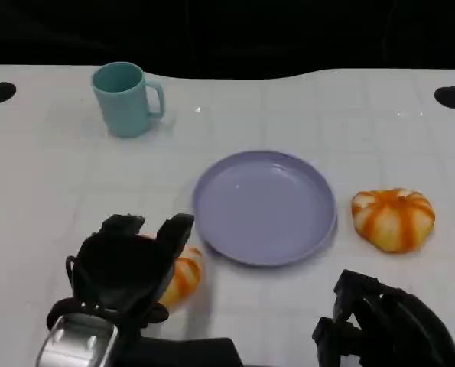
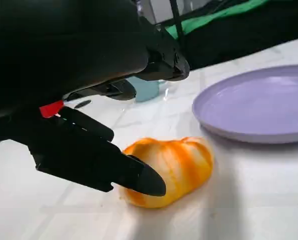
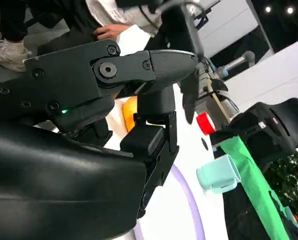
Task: Grasp the bread from the table and place it into the plate.
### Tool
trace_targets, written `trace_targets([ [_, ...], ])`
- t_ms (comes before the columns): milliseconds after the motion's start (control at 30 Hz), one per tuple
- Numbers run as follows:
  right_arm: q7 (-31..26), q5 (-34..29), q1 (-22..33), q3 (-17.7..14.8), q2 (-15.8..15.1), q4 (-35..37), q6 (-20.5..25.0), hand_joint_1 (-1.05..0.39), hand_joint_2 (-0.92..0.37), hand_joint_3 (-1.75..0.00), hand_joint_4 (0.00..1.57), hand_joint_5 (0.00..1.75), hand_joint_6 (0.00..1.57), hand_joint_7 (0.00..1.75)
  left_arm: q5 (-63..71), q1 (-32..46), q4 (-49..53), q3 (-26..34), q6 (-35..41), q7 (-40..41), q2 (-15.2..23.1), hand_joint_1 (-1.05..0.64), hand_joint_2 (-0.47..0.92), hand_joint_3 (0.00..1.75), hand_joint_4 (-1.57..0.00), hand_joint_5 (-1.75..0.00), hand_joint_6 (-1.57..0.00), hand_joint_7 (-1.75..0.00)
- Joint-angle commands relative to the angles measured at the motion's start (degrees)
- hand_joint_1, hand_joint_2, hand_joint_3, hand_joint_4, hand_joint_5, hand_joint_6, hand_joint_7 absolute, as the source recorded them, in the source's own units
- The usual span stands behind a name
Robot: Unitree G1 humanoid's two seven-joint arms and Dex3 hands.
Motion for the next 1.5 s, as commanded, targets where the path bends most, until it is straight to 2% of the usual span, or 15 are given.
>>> trace_targets([
  [33, 0.5, 0.4, -0.1, -0.6, -0.4, 0.3, -0.6, -0.72, -0.92, -0.23, 0.90, 1.59, 0.79, 1.38, -1.3, -3.7, 5.5, -0.9, 2.0, -1.9, -0.4, -0.48, 0.78, 0.01, -0.27, -0.10, -0.18, 0.00],
  [600, 0.1, 0.0, 0.3, -0.5, -0.5, -0.3, -0.6, -0.73, -0.92, -0.24, 0.89, 1.60, 0.79, 1.38, -9.2, -12.2, 21.7, -4.5, 5.0, 1.3, -1.2, -0.56, 0.78, 0.00, -0.27, -0.07, -0.19, 0.00],
  [767, 0.2, 0.0, 0.3, -0.5, -0.4, -0.1, -0.8, -0.72, -0.92, -0.23, 0.89, 1.61, 0.79, 1.38, -12.7, -14.1, 27.5, -4.8, 3.6, 5.1, -1.1, -0.53, 0.78, 0.00, -0.30, -0.07, -0.20, -0.01],
  [933, 0.3, -0.1, 0.1, -0.4, -0.4, 0.1, -1.0, -0.73, -0.92, -0.24, 0.89, 1.61, 0.79, 1.38, -14.8, -16.5, 35.5, -6.3, 1.4, 12.3, -0.7, -0.45, 0.81, 0.01, -0.36, -0.09, -0.30, -0.03],
  [1000, 0.2, 0.0, 0.1, -0.5, -0.4, 0.1, -1.0, -0.73, -0.92, -0.23, 0.89, 1.61, 0.79, 1.38, -13.9, -17.6, 39.2, -7.7, 0.7, 16.5, -0.3, -0.41, 0.87, 0.02, -0.60, -0.22, -0.47, -0.05],
  [1033, 0.2, 0.0, 0.1, -0.5, -0.4, 0.0, -1.0, -0.73, -0.92, -0.23, 0.89, 1.61, 0.79, 1.38, -13.2, -18.2, 41.1, -8.7, 0.1, 18.9, 0.1, -0.38, 0.90, 0.04, -0.64, -0.63, -0.63, -0.04],
  [1133, 0.4, 0.1, 0.1, -0.5, -0.5, 0.0, -1.0, -0.73, -0.92, -0.23, 0.89, 1.60, 0.79, 1.38, -11.7, -20.2, 46.7, -12.0, -1.7, 22.8, 1.4, -0.37, 0.92, 0.28, -0.71, -1.37, -0.93, -0.05],
  [1200, 0.3, 0.2, 0.2, -0.5, -0.5, -0.1, -0.9, -0.73, -0.92, -0.23, 0.89, 1.60, 0.79, 1.37, -11.6, -21.1, 49.4, -13.4, -2.1, 24.4, 1.6, -0.36, 0.92, 0.36, -0.71, -1.65, -1.04, -0.05],
  [1333, 0.1, 0.3, 0.4, -0.6, -0.6, -0.5, -0.5, -0.73, -0.92, -0.22, 0.89, 1.60, 0.79, 1.37, -12.1, -21.9, 53.2, -14.8, -2.3, 29.1, 1.3, -0.36, 0.92, 0.39, -0.69, -1.72, -1.06, -0.04],
  [1500, 0.3, 0.3, 0.4, -0.7, -0.6, -0.3, -0.7, -0.72, -0.92, -0.22, 0.89, 1.60, 0.79, 1.37, -13.8, -22.2, 56.9, -15.0, -4.3, 37.8, 0.9, -0.35, 0.92, 0.35, -0.77, -1.75, -1.15, -0.08],
])
